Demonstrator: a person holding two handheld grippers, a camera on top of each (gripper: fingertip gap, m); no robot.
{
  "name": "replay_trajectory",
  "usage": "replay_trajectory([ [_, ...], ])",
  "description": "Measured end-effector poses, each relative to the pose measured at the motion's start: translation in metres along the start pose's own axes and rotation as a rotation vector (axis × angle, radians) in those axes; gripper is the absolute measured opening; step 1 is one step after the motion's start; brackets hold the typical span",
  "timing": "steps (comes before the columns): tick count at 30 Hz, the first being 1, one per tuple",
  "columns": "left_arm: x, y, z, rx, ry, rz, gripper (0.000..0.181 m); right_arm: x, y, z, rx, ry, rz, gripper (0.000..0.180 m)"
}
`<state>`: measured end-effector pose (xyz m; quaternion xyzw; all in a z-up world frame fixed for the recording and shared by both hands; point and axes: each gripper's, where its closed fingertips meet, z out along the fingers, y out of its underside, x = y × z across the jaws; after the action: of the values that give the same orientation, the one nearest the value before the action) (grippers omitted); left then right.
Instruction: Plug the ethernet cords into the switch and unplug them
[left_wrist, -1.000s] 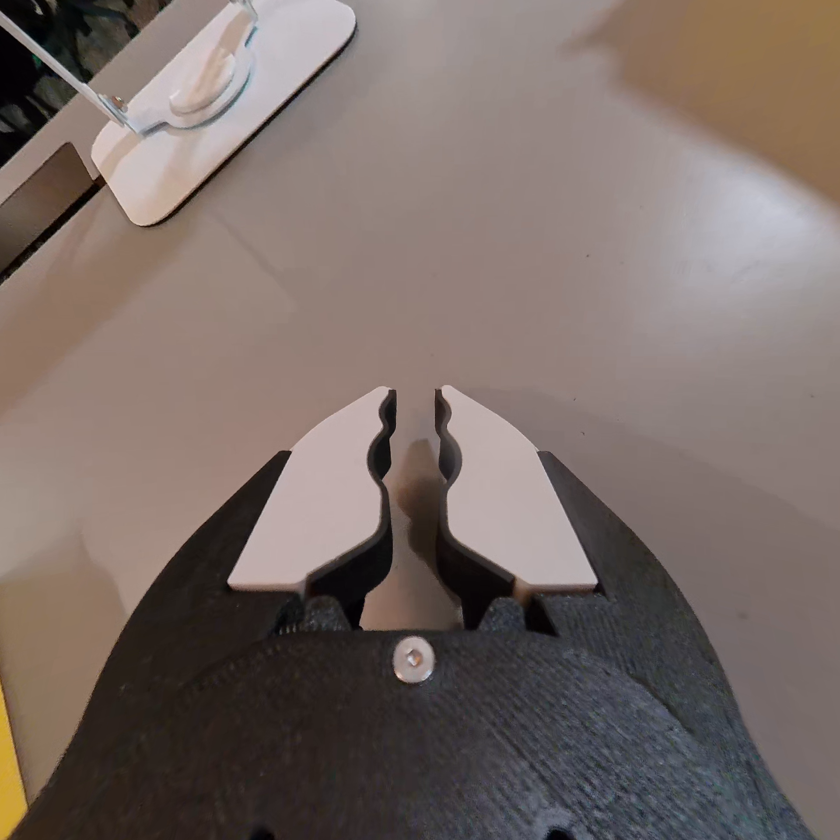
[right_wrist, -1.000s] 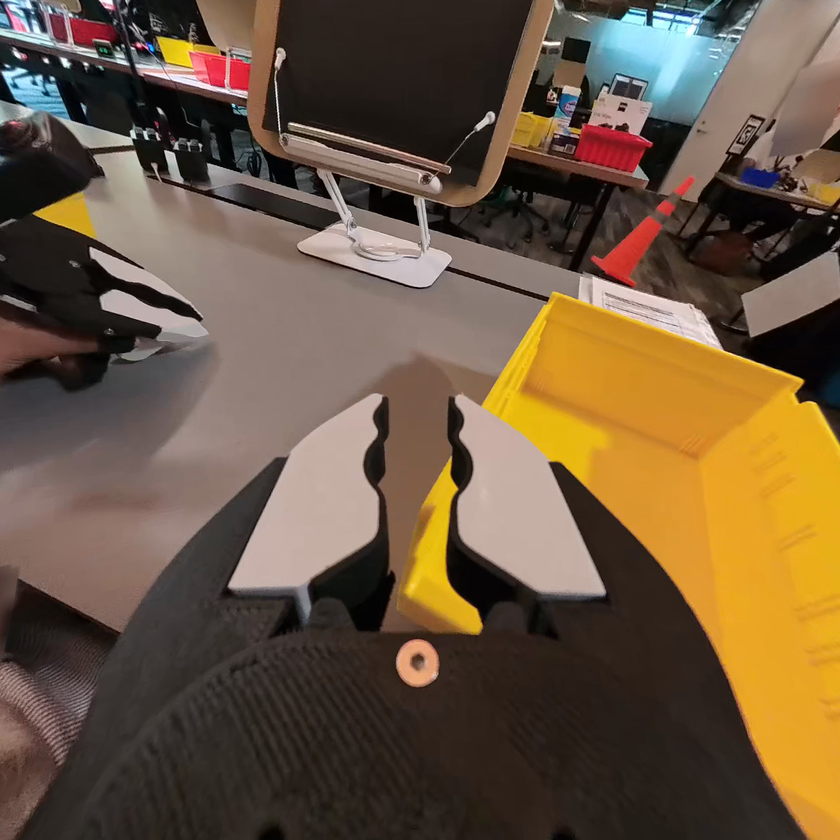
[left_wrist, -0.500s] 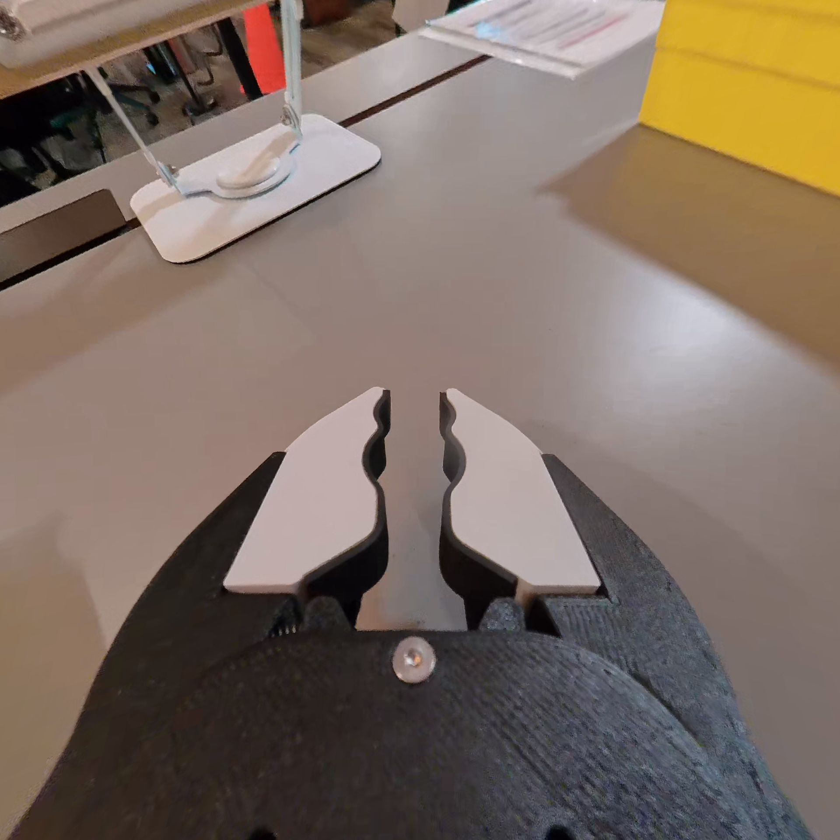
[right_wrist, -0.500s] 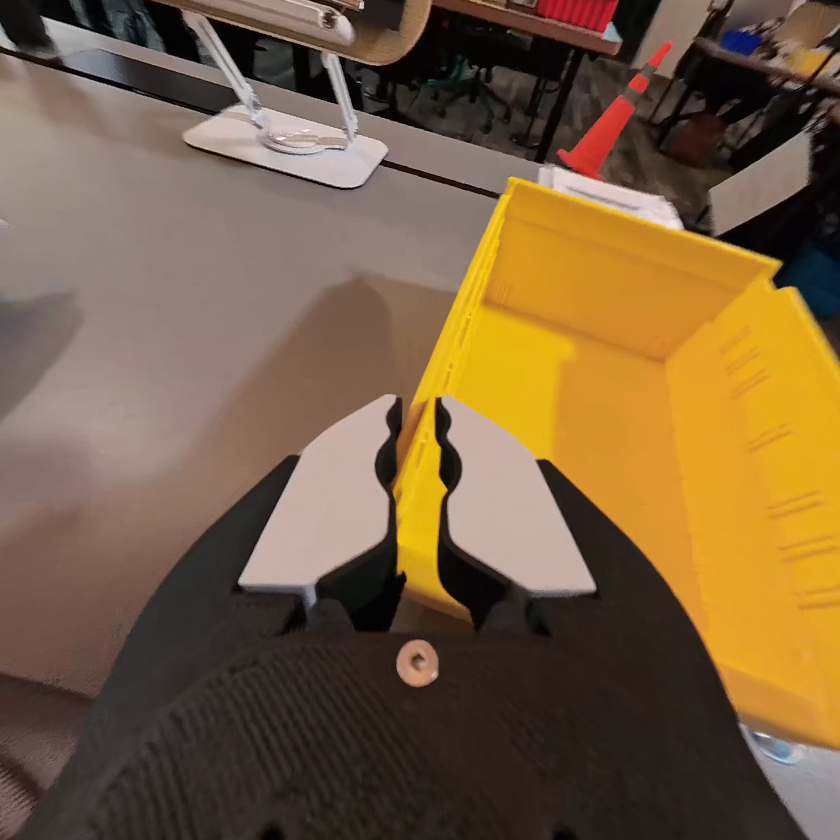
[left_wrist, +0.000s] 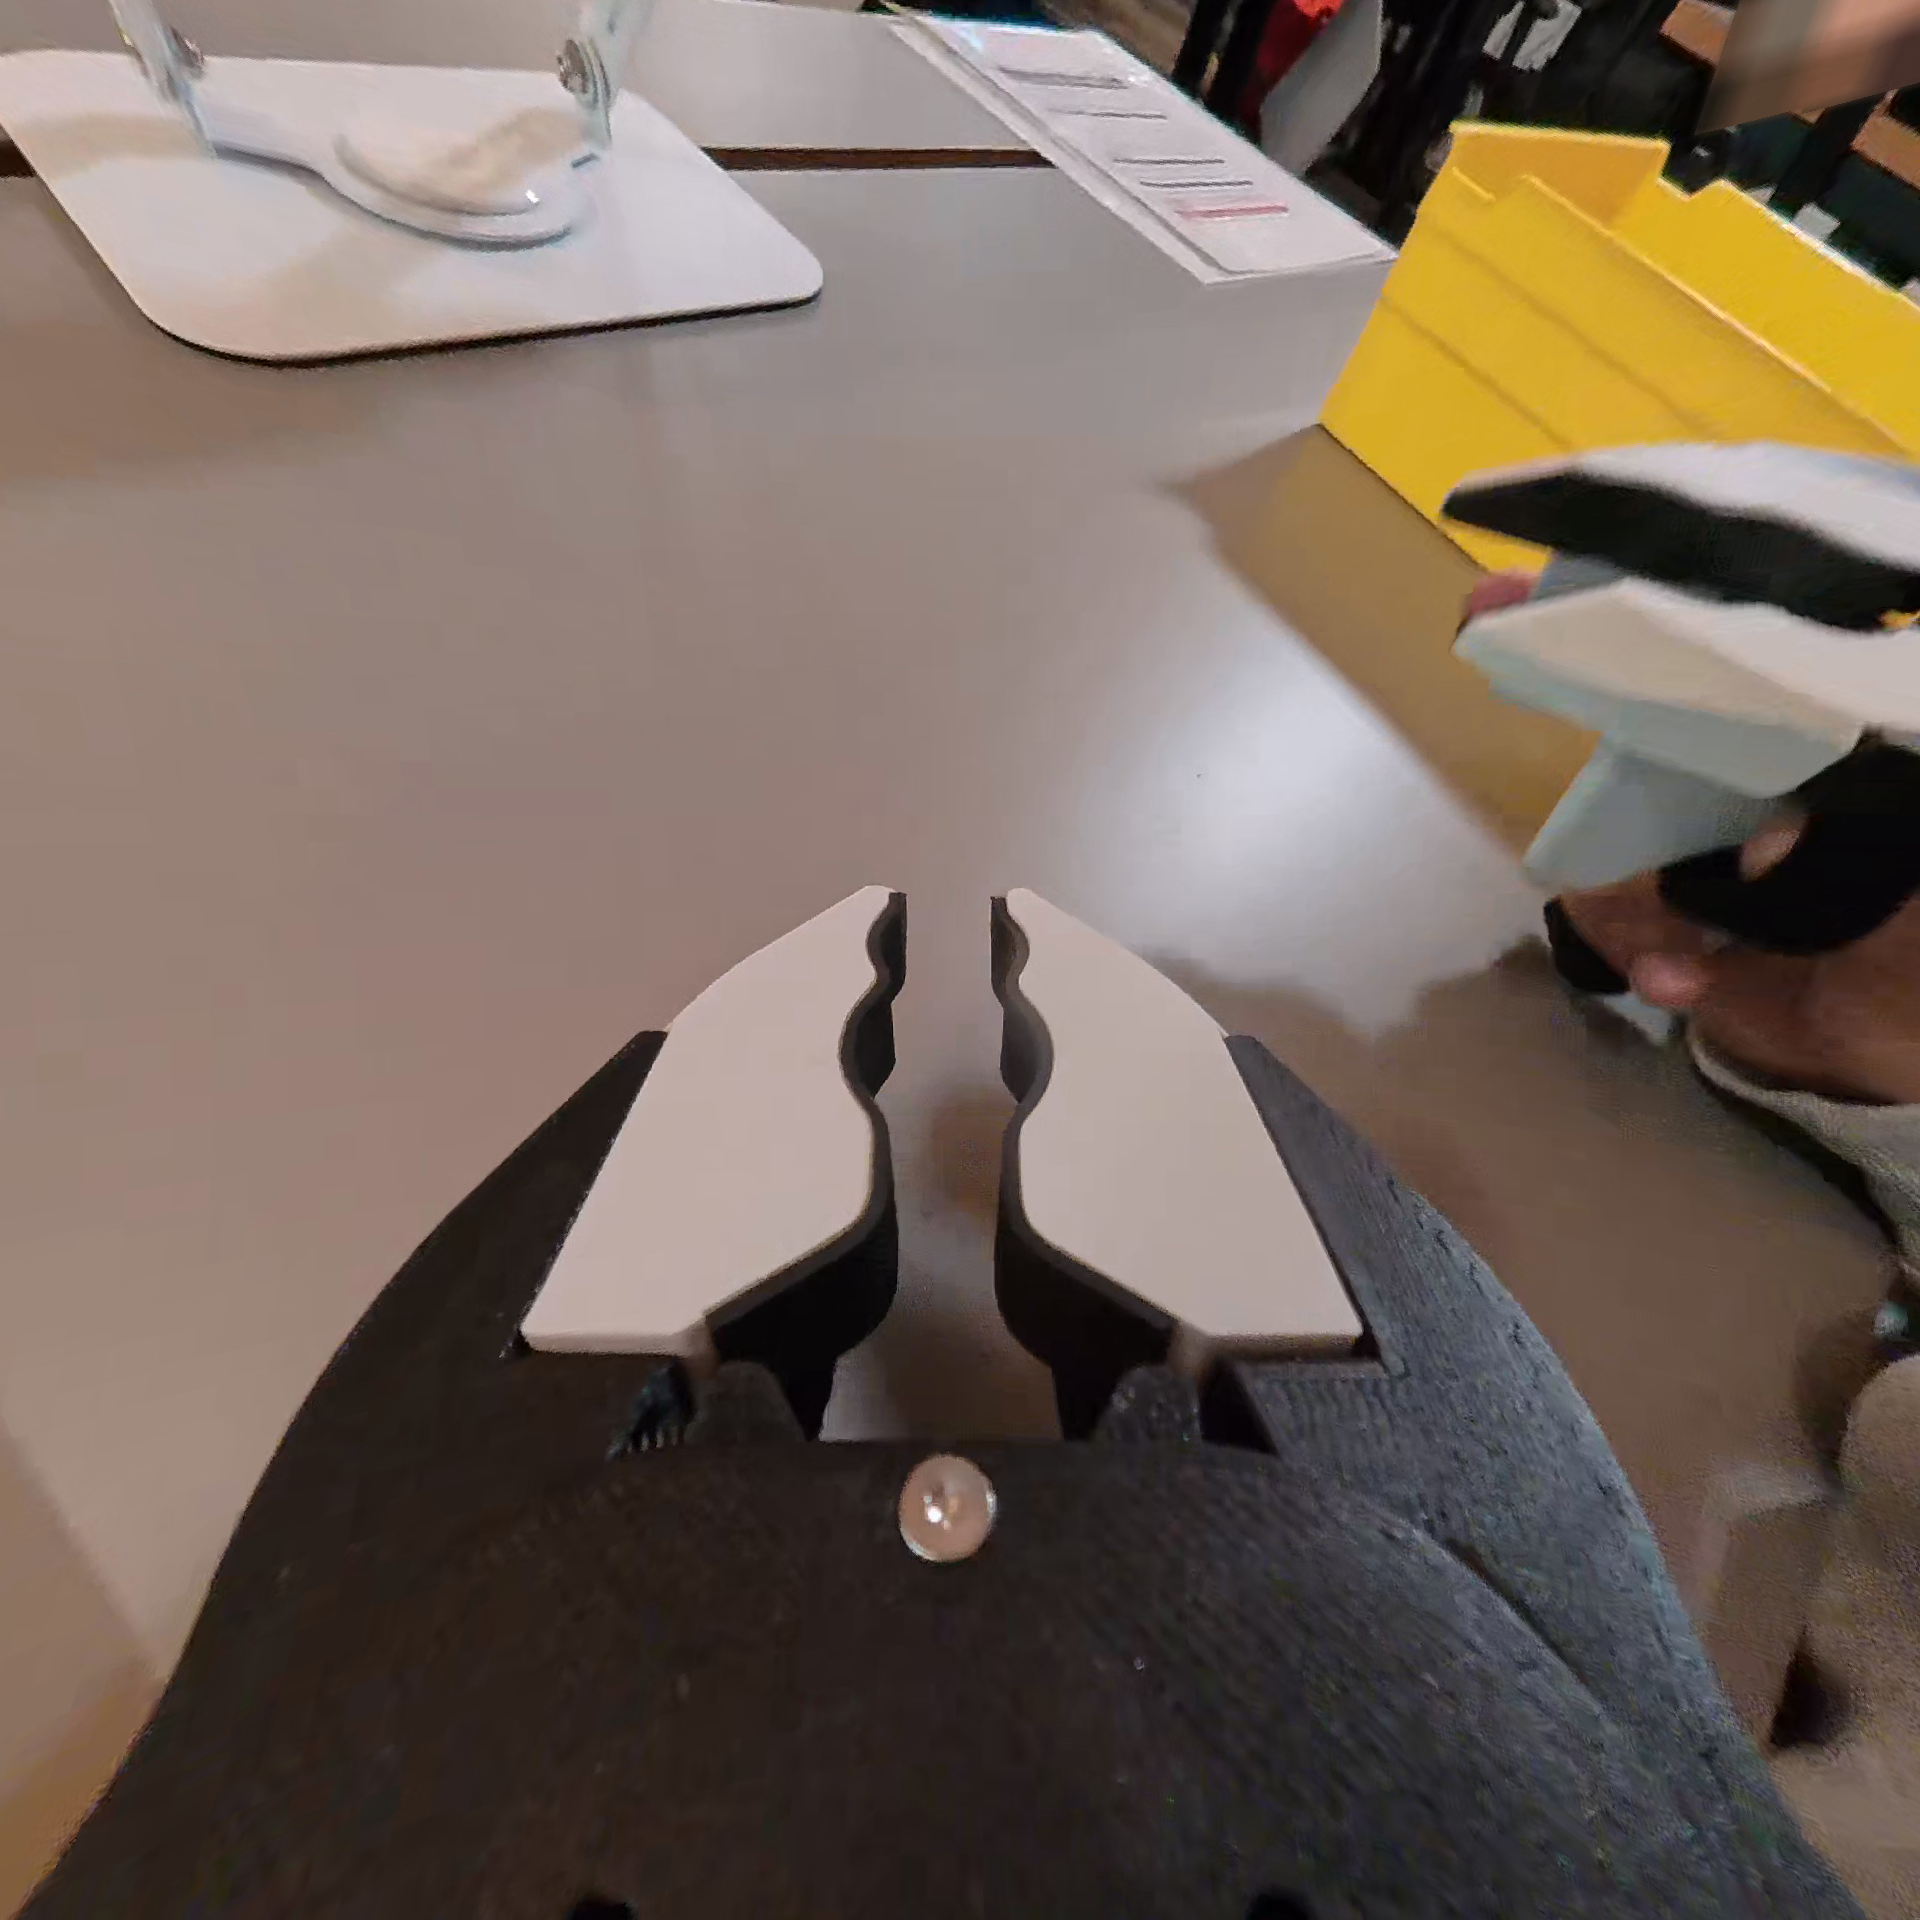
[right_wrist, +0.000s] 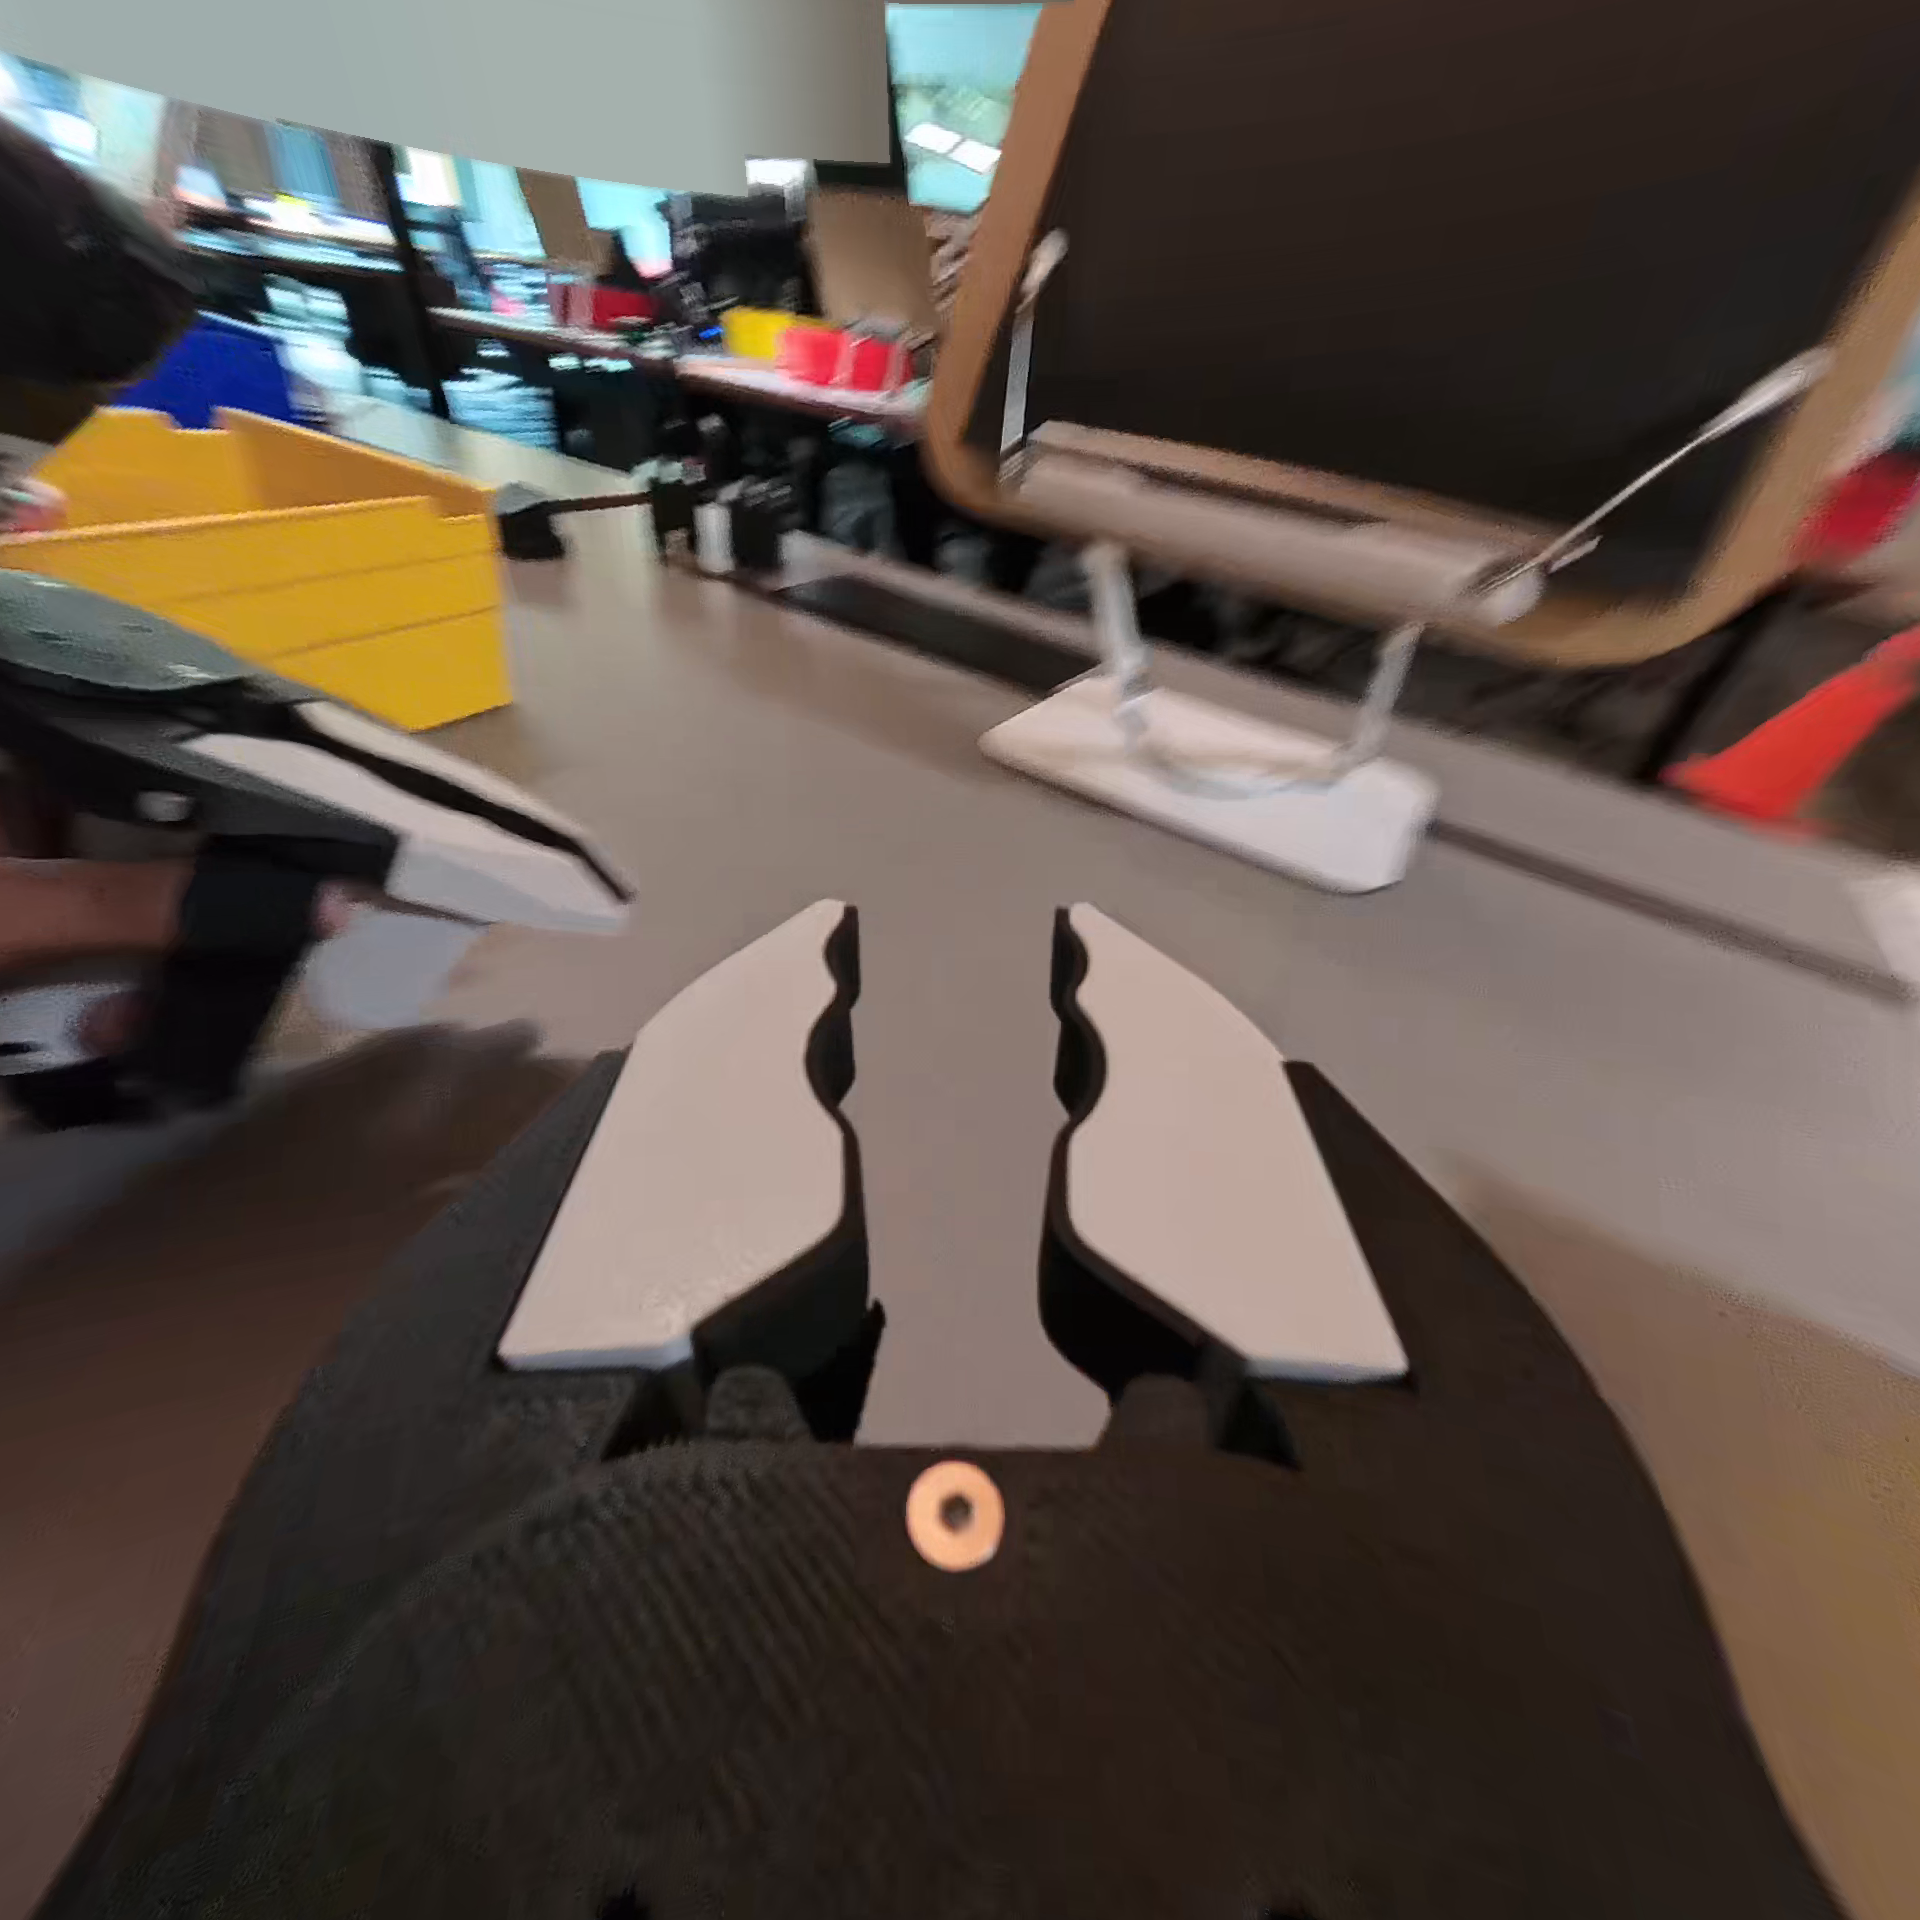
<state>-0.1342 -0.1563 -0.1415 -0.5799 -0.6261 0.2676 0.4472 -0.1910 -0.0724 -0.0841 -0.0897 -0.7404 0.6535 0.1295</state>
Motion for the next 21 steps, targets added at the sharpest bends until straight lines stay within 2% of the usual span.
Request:
replay_trajectory([
  [2, -0.004, 0.001, -0.001, 0.001, -0.022, 0.025, 0.016, -0.014, 0.006, 0.004, 0.007, -0.057, 0.056, 0.034],
  [5, -0.003, -0.001, -0.005, 0.032, -0.008, -0.008, 0.017, -0.021, -0.009, -0.003, 0.111, -0.075, 0.011, 0.026],
  [8, 0.002, -0.004, -0.006, 0.057, 0.028, -0.063, 0.016, -0.025, -0.001, -0.001, 0.059, -0.091, -0.027, 0.03],
  [11, 0.022, -0.017, -0.016, 0.069, 0.155, -0.154, 0.012, -0.028, 0.002, -0.002, 0.046, -0.085, -0.067, 0.023],
  [14, 0.018, -0.061, -0.061, 0.211, 0.148, -0.179, 0.007, -0.032, 0.004, -0.004, 0.036, -0.083, -0.101, 0.023],
  [18, -0.026, -0.108, -0.137, 0.279, -0.05, -0.126, 0.015, -0.034, 0.005, -0.006, 0.027, -0.081, -0.117, 0.023],
  [21, -0.067, -0.138, -0.201, 0.397, -0.206, -0.116, 0.01, -0.032, 0.004, -0.007, 0.036, -0.081, -0.097, 0.023],
])
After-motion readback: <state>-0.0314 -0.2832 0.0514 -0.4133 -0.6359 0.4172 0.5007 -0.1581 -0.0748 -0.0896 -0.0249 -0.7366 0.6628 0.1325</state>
